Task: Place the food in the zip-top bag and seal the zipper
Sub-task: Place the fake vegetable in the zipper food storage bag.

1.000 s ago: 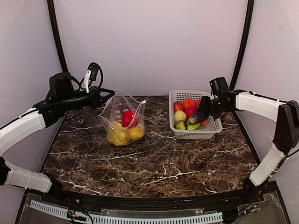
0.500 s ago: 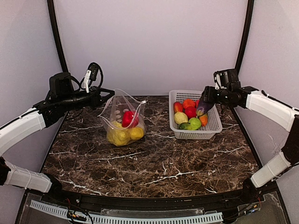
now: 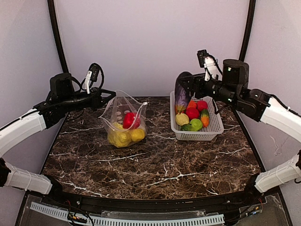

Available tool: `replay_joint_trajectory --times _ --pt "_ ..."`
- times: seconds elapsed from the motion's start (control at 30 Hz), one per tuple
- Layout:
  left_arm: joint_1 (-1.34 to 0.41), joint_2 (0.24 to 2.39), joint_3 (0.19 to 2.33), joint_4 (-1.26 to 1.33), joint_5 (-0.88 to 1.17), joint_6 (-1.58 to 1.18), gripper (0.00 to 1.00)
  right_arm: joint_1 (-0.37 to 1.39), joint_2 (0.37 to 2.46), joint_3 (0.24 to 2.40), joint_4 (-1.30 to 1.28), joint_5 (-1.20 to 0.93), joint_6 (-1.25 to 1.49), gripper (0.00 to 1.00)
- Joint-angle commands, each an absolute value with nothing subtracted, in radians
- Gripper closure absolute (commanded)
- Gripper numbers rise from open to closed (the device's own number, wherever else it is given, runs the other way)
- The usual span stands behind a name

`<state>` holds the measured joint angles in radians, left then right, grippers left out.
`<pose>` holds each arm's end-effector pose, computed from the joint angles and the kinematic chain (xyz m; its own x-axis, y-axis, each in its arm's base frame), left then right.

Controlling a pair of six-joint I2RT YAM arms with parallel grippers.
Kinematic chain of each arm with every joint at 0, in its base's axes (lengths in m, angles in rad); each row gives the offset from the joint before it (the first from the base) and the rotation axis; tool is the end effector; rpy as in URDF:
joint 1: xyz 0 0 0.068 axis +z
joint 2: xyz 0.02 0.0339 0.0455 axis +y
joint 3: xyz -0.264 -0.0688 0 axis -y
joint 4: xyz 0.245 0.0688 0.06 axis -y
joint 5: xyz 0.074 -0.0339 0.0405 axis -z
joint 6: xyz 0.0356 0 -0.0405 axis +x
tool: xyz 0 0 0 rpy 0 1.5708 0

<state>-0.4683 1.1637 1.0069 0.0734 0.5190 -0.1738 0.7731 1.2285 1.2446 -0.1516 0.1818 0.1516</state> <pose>0.2342 -0.1383 0.3682 -0.2173 -0.0584 -0.9744 0.8076 0.5499 -0.2130 0.2073 0.1933 0.4114 -0.1799 0.0319 -0.9832 -0.5376 0.8338 0.1255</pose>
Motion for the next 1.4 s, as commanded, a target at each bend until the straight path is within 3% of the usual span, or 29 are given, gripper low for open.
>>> replay_joint_trajectory --times 0.0,0.17,0.4,0.87,1.37 --pt "-0.471 1.15 1.008 0.11 0.54 -0.186 0.99 0.922 1.269 1.303 0.008 0.247 0.052 0.62" --pt "-0.471 1.144 1.009 0.109 0.541 -0.183 0.99 1.097 1.373 1.359 0.167 0.355 -0.087 0.62" --pt "-0.471 1.143 1.012 0.106 0.543 -0.186 0.99 1.193 1.562 1.428 0.377 0.4 -0.215 0.62" --pt "-0.471 1.128 1.014 0.106 0.546 -0.186 0.99 1.218 1.825 1.451 0.765 0.521 -0.43 0.62" --pt "-0.471 1.127 1.014 0.107 0.543 -0.186 0.99 1.222 1.851 1.337 0.679 0.535 -0.259 0.63"
